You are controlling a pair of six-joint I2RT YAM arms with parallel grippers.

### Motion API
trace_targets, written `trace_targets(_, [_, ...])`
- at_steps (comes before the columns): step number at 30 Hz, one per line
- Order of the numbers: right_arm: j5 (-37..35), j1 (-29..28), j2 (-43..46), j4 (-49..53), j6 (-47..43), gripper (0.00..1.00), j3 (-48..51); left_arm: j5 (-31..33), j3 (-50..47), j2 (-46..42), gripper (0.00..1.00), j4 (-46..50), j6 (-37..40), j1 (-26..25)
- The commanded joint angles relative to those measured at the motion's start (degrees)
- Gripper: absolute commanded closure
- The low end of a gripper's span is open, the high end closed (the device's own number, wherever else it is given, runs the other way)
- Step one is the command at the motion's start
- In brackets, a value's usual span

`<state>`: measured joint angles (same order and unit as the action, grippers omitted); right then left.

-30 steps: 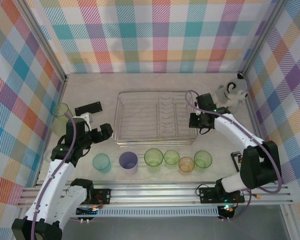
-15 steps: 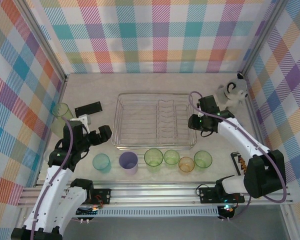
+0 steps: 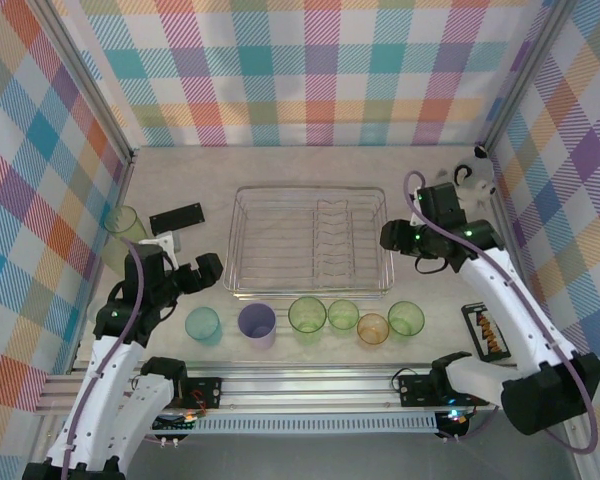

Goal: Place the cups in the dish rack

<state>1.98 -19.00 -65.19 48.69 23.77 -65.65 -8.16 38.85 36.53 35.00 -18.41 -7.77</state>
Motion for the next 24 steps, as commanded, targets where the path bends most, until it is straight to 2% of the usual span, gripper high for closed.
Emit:
trace_targets(1, [6.3,-1.9,2.9,7.5,2.7,0.44,-2.1,-1.1,0.8,-1.8,0.0,1.3,0.3,-0.9])
trace_targets(6, [7.0,-7.9,4.5,11.2,7.6,0.42,-3.3,-0.5,-0.3,-3.0,0.0,0.2,0.2,-1.1])
trace_targets(10, [4.8,-14.6,2.2,12.2,10.6,0.41,-5.1,-1.2,-1.0,-3.5,0.0,-0.9,0.3,-1.2])
trace_targets(17, [-0.3,-26.7,-6.6,11.8,14.3,0.39,-7.6,-2.3,-1.4,-3.5,0.0,-1.6,0.9,-1.4])
trace_targets(24, [-4.2,-34.5,-15.7,14.2,14.5,0.41,-11.7,-3.0,-1.6,-3.8,0.0,-2.0,1.1,-1.5])
